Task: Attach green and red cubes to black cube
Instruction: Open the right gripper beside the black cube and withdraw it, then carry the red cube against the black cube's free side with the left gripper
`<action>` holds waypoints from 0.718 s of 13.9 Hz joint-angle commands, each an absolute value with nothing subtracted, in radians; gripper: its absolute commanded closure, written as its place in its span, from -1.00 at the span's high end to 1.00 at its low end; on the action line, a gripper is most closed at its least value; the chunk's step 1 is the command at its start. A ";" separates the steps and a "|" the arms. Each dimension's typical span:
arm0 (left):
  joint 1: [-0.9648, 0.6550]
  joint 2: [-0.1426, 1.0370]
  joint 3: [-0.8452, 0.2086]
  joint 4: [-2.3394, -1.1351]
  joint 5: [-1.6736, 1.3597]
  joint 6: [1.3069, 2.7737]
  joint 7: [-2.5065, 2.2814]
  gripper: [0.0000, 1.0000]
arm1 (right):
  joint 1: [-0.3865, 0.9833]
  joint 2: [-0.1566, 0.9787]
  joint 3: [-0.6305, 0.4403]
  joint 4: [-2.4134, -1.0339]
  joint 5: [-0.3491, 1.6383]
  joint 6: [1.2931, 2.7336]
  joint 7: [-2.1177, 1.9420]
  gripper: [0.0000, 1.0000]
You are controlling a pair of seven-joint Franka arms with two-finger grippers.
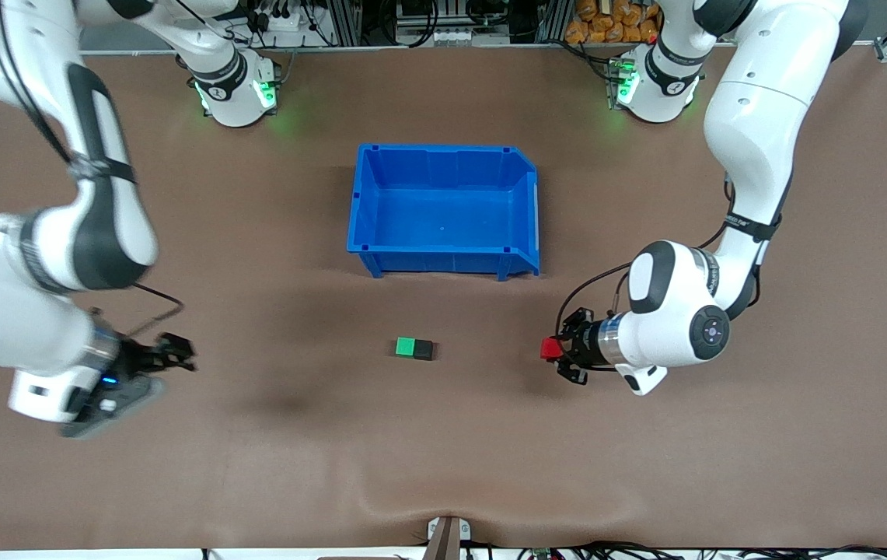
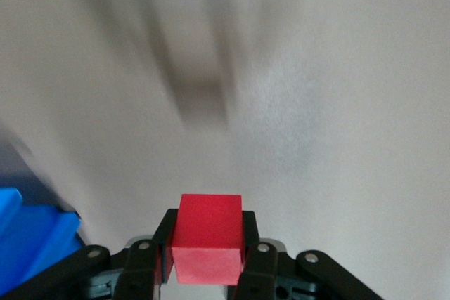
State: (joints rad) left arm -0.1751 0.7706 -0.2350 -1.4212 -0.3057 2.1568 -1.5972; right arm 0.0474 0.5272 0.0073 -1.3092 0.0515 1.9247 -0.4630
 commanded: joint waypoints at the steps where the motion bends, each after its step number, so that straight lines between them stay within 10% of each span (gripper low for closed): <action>1: -0.206 0.807 -0.230 -1.364 -0.321 2.193 -1.663 -1.00 | -0.018 0.353 0.031 -1.501 0.037 1.922 -0.439 1.00; 10: -0.337 0.876 -0.230 -1.318 -0.328 2.342 -1.877 -1.00 | -0.123 0.029 0.020 -1.608 0.035 1.643 -0.348 1.00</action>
